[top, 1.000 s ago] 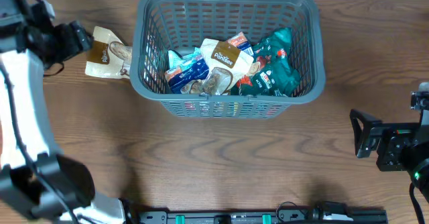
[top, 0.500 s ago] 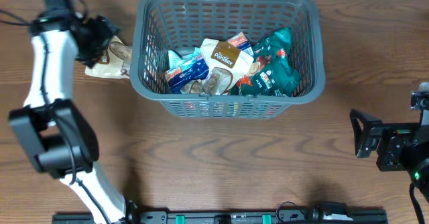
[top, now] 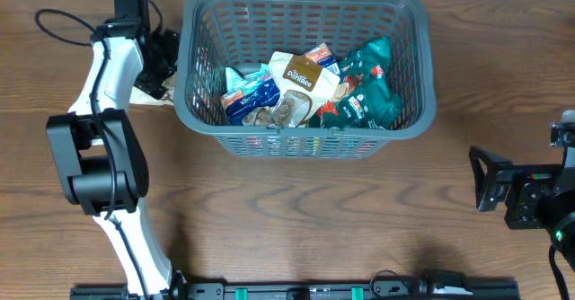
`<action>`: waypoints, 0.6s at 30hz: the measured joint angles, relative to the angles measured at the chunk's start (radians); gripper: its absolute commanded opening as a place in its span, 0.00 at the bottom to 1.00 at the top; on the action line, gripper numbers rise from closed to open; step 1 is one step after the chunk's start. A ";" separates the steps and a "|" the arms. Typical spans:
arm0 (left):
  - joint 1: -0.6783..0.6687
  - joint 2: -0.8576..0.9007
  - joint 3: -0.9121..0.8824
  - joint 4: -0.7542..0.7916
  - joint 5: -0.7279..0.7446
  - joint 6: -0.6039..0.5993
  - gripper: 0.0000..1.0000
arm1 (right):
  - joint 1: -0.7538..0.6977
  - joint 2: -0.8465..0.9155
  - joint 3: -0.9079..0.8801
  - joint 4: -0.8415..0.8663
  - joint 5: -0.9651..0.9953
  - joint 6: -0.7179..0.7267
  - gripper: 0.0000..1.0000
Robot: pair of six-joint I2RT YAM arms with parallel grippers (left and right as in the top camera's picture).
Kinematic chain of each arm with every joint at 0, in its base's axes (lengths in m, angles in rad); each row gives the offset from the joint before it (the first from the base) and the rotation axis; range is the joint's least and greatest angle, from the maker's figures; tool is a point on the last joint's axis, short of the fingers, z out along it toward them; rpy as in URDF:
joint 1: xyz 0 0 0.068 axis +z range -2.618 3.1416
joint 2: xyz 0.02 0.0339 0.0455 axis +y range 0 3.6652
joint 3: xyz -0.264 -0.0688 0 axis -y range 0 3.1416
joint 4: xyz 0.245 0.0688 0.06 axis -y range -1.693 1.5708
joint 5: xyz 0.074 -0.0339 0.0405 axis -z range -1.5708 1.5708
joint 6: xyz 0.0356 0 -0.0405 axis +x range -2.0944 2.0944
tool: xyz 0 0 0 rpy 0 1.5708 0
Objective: Pack container
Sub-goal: 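Lift the second PanTree bag with the left gripper toward the basket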
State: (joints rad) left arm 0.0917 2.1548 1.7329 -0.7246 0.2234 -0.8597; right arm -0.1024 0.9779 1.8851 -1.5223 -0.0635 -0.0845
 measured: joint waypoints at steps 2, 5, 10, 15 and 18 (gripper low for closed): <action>0.000 0.000 0.000 0.000 -0.026 -0.012 0.99 | 0.000 0.000 0.000 0.000 0.000 0.000 0.99; 0.000 0.001 0.000 0.000 -0.059 -0.024 0.99 | 0.000 0.000 0.000 0.000 0.000 0.000 0.99; 0.000 0.018 -0.001 0.000 -0.086 -0.035 0.99 | 0.000 0.000 0.000 0.000 0.000 0.000 0.99; 0.000 0.077 -0.005 0.035 -0.084 -0.062 0.99 | 0.000 0.000 0.000 0.000 0.000 0.000 0.99; 0.000 0.090 -0.008 0.089 -0.074 -0.076 0.99 | 0.000 0.000 0.000 0.000 0.000 0.000 0.99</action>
State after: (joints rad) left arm 0.0917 2.2448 1.7245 -0.6361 0.1497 -0.9356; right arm -0.1024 0.9779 1.8851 -1.5227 -0.0635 -0.0845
